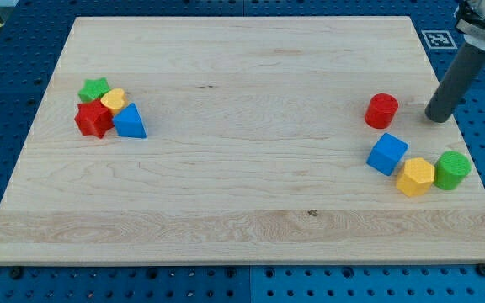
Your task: Move the red circle towards the blue triangle
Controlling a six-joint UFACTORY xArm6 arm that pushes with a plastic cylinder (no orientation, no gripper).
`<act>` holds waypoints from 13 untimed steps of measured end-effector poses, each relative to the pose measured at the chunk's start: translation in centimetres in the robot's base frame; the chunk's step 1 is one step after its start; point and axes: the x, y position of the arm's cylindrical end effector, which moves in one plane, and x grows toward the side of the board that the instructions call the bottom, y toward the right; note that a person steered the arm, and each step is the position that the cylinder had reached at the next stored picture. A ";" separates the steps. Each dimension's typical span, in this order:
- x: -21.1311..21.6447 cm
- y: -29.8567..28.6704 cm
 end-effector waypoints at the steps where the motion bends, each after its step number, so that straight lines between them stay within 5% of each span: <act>1: 0.0 -2.7; 10: -1.4 -25.0; 13: 2.8 -28.7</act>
